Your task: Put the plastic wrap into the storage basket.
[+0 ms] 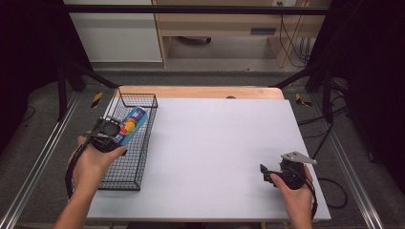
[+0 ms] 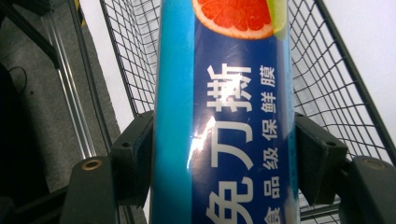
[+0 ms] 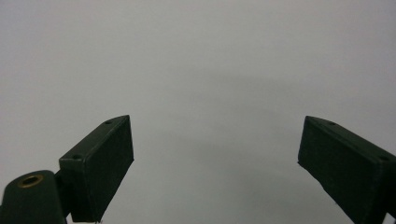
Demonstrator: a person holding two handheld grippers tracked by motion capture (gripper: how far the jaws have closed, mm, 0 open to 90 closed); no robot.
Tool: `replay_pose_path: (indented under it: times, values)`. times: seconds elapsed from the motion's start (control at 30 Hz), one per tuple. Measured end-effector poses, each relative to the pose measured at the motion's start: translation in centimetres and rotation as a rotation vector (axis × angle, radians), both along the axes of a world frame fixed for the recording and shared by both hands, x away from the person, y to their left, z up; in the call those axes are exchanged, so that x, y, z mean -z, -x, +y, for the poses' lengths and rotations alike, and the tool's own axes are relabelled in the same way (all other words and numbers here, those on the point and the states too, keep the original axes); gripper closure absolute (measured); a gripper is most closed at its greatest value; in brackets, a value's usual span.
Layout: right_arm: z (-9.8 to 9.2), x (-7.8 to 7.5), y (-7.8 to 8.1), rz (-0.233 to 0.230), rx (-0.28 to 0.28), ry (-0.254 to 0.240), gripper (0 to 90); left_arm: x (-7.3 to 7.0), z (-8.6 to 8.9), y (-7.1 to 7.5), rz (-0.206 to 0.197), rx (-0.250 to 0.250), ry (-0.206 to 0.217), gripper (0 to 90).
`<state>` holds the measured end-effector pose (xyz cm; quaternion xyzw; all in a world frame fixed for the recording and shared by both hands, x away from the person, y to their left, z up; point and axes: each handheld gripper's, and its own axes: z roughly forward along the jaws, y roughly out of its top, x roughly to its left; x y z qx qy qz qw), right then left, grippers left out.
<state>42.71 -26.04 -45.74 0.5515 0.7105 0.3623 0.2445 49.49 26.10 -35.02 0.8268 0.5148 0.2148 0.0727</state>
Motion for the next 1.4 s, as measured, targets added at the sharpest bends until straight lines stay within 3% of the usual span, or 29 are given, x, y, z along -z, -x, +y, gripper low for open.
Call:
replay_pose_path:
  times: [0.27, 0.73, 1.4]
  values:
    - [0.1, 0.0, 0.0, 0.003, -0.003, -0.001, 10.9, 0.5, -0.6, -0.3, 0.017, -0.007, -0.022, 32.0]
    - [0.1, 0.0, 0.0, 0.0, -0.005, -0.001, 11.0, 1.2, -0.7, -0.6, 0.033, -0.036, -0.013, 32.0]
    - [0.3, 0.1, -0.2, 0.007, -0.02, 0.006, 11.0, 2.8, -1.4, -1.9, 0.108, -0.058, -0.049, 31.9]
